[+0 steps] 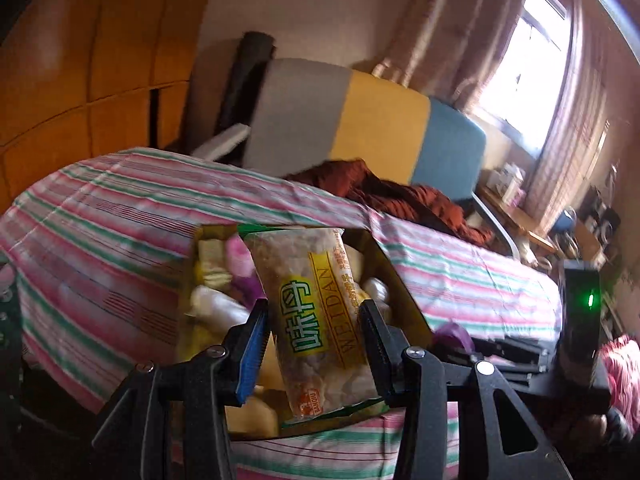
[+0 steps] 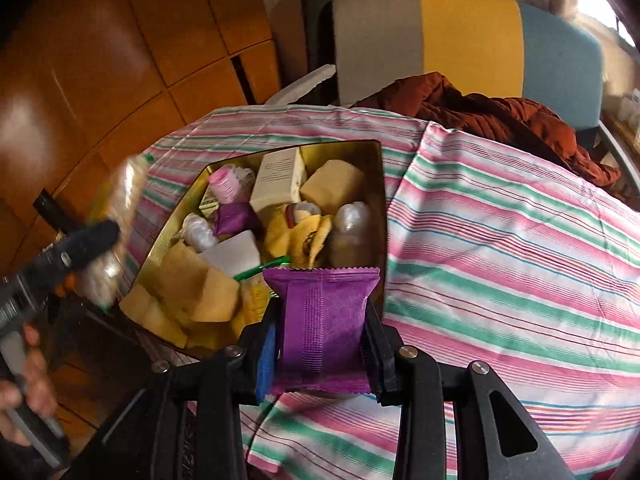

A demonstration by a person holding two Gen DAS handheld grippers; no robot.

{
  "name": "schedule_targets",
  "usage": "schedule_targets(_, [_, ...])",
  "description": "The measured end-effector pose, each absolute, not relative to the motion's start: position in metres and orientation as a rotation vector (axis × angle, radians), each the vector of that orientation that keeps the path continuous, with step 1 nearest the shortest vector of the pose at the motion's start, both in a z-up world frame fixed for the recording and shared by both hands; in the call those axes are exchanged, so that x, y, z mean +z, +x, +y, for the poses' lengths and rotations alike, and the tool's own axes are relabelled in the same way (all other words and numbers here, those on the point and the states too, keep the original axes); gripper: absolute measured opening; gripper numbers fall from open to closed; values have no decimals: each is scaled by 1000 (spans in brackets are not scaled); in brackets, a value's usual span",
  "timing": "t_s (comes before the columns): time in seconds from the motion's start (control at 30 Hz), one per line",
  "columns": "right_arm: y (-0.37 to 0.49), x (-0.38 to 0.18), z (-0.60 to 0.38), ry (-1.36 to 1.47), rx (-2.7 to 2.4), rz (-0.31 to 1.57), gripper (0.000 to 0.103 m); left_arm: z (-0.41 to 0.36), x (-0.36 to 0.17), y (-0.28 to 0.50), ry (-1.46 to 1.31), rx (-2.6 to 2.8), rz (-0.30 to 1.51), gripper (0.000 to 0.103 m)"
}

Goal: Organize objects
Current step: 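Carry the purple packet and WEIDAN snack pack over to the gold tray, then lower both items into the tray and open both tools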

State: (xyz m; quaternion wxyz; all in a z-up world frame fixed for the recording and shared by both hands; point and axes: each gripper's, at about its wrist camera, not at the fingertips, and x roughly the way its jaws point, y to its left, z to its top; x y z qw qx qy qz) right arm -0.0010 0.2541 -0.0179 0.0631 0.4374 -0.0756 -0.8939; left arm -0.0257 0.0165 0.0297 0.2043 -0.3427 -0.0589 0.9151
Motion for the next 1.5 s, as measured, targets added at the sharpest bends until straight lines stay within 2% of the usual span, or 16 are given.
schedule_targets(0.27, [-9,-28,237,1343,-2726,-164,38,-12,23,-40,-1016,2512,-326,45])
schedule_targets(0.53, [-18,-38,246,1393,-2759,-179,38,28,18,-65,-1043,2428,-311,45])
schedule_targets(0.6, [-18,-40,249,1396,-2759,-182,43,40,15,-72,-1058,2414,-306,45])
schedule_targets(0.7, [-17,-41,251,1388,-2748,-194,62,52,6,-85,-1105,2386,-329,46])
schedule_targets(0.77, [-14,-39,250,1353,-2743,-197,84,59,-1,-92,-1125,2388,-342,46])
schedule_targets(0.87, [-7,-32,248,1289,-2804,-178,102,69,-12,-101,-1158,2400,-324,53])
schedule_targets(1.1, [-2,-30,249,1288,-2899,-157,103,76,-26,-103,-1209,2443,-262,62])
schedule_targets(1.3, [-5,-41,262,1376,-2753,-404,103,70,-26,-83,-1184,2525,-141,63])
schedule_targets(1.4, [-2,-40,255,1391,-2750,-354,103,67,-20,-70,-1158,2584,-73,63])
schedule_targets(1.5, [5,-34,243,1339,-2853,-217,103,61,-11,-56,-1117,2653,-21,63])
